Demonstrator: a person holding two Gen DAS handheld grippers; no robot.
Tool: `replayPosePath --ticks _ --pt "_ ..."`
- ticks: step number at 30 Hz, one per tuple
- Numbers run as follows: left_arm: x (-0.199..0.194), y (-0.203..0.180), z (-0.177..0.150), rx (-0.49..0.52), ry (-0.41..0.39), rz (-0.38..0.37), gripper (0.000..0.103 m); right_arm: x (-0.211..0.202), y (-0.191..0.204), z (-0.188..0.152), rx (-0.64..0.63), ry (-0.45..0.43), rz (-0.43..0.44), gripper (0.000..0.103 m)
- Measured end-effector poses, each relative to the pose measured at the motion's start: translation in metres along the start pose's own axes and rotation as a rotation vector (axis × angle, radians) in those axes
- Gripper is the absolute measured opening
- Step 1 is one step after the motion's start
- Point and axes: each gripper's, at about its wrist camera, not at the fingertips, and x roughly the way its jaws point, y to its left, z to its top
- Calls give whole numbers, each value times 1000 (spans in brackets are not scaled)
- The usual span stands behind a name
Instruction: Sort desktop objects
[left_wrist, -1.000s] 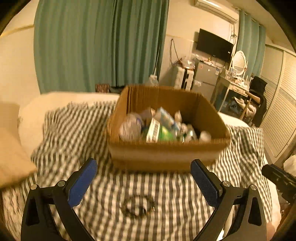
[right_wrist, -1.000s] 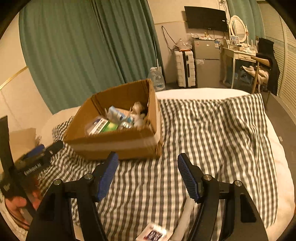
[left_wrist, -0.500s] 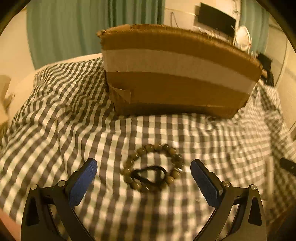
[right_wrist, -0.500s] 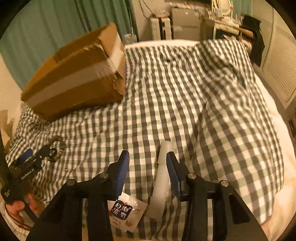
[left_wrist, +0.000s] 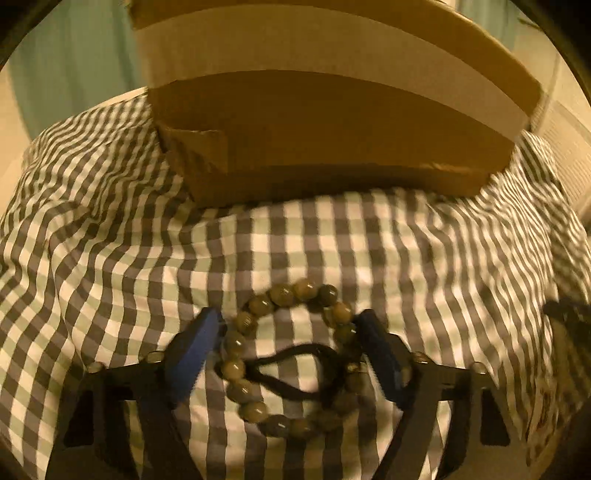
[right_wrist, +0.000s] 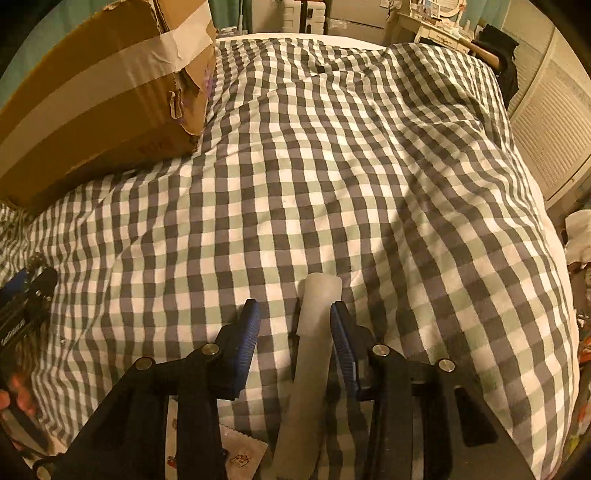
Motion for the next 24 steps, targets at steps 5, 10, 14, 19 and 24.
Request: replayPosePath --ticks 5,10,14,19,24 --pt "-8 3 -6 -1 -14 -28 36 -3 0 -2 -23 -18 -23 16" --pt "-25 12 -12 -43 -43 -57 14 -16 -2 -3 -14 -72 43 1" --pt "-42 25 -14 -82 -101 -78 14 -21 0 -5 -19 -89 87 0" --pt "-69 28 -4 -88 -191 -164 14 -25 6 -8 -23 -101 130 0" --pt "-74 27 -8 -57 -219 -179 13 -36 4 -9 -23 -134 180 0"
